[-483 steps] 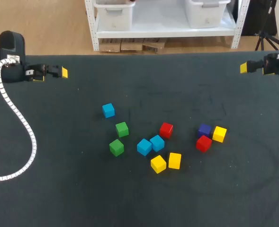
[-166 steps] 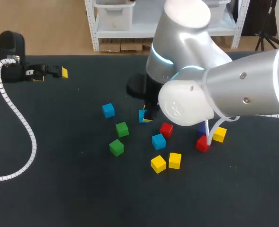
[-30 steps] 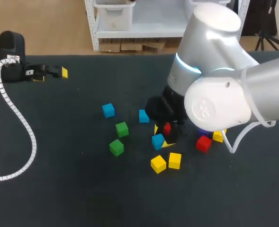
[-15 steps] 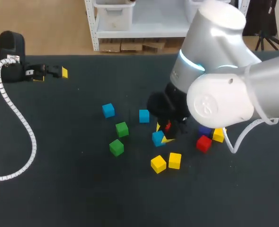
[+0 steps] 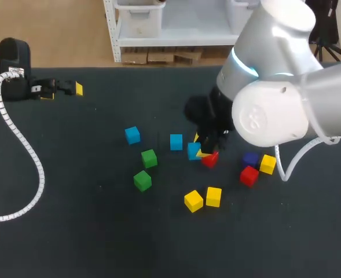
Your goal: Place the blue cubes, place green cubes on the blue cubes, place the yellow cubes on the green cubes, then place the red cubes on the yellow cubes, and place purple cube on the red cubes.
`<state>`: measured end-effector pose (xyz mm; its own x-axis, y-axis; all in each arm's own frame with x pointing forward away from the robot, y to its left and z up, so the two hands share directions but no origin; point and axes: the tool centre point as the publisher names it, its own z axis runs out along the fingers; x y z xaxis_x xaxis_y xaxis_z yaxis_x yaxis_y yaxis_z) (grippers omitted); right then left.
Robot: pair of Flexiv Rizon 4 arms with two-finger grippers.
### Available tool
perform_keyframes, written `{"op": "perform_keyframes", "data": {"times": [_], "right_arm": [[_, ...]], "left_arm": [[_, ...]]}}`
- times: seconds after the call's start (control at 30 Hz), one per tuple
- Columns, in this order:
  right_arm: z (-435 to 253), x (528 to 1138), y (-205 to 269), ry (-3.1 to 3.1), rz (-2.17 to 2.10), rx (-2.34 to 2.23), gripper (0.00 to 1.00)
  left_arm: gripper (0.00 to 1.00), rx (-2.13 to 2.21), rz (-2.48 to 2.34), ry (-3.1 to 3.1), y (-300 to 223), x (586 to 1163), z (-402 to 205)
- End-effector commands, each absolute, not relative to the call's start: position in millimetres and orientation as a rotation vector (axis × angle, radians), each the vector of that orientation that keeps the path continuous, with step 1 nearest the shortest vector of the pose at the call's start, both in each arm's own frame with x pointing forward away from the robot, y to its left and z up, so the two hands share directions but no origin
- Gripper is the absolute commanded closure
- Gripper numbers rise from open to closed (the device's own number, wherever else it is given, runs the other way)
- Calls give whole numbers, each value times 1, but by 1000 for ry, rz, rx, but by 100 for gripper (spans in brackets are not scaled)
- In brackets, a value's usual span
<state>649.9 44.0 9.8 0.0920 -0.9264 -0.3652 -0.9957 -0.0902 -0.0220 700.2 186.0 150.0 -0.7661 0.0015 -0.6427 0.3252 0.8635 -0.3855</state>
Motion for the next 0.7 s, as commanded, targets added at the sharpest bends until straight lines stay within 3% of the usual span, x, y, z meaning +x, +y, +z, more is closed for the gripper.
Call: {"op": "perform_keyframes", "data": {"times": [0.03, 0.7], "right_arm": [[7, 662, 48, 1934, 366, -2090, 100], [0, 689, 40, 1990, 294, -2046, 100]], "left_arm": [[0, 234, -639, 2375, 186, 700, 150], [0, 234, -639, 2375, 186, 700, 150]]}}
